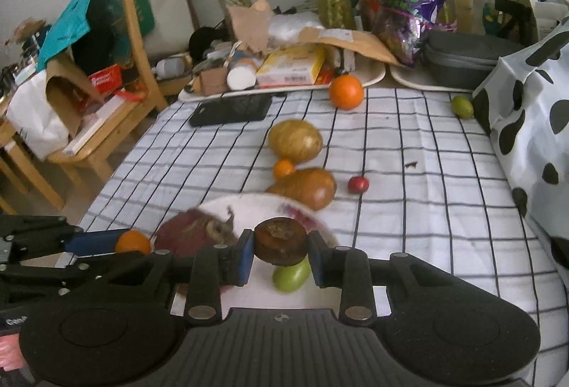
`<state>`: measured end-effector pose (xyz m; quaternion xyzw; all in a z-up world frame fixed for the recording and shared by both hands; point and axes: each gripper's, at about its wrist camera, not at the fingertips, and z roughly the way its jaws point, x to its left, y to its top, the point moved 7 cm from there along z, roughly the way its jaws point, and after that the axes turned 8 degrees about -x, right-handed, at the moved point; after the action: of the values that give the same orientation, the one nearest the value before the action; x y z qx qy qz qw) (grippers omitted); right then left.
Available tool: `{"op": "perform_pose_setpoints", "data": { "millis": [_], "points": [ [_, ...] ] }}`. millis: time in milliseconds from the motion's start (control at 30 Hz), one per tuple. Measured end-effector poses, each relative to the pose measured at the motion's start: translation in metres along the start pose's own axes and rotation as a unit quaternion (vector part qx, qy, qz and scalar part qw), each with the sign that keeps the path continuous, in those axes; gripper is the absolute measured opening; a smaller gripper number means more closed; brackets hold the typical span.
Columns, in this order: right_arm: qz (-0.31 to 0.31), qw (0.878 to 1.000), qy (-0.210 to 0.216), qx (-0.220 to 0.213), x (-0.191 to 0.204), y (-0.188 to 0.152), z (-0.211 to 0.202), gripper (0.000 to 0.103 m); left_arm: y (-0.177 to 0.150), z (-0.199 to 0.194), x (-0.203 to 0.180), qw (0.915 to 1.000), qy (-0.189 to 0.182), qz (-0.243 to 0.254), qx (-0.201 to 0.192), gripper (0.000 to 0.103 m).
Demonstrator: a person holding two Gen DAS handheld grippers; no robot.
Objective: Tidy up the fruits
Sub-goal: 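Carry the tangerine onto the plate with the left tool while the right tool places the brown fruit there, then open and withdraw both tools from the plate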
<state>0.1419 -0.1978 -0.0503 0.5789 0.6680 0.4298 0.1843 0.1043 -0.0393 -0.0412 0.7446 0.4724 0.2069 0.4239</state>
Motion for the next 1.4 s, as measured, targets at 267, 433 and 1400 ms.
{"op": "perform_pose_setpoints", "data": {
  "millis": [267, 433, 1400],
  "points": [
    [-0.014, 1.000, -0.003, 0.007, 0.019, -0.015, -0.013, 0.034, -0.021, 0.000, -0.016, 0.9990, -0.001, 0.024, 0.037, 0.024],
    [-0.032, 0.999, -0.020, 0.037, 0.018, -0.035, -0.011, 0.034, -0.032, 0.006, -0.024, 0.9975, -0.004, 0.027, 0.065, 0.024],
    [-0.063, 0.994, -0.077, 0.048, 0.012, -0.046, -0.014, 0.103, -0.045, -0.002, -0.023, 0.9986, 0.024, 0.008, 0.046, 0.060]
  ]
}}
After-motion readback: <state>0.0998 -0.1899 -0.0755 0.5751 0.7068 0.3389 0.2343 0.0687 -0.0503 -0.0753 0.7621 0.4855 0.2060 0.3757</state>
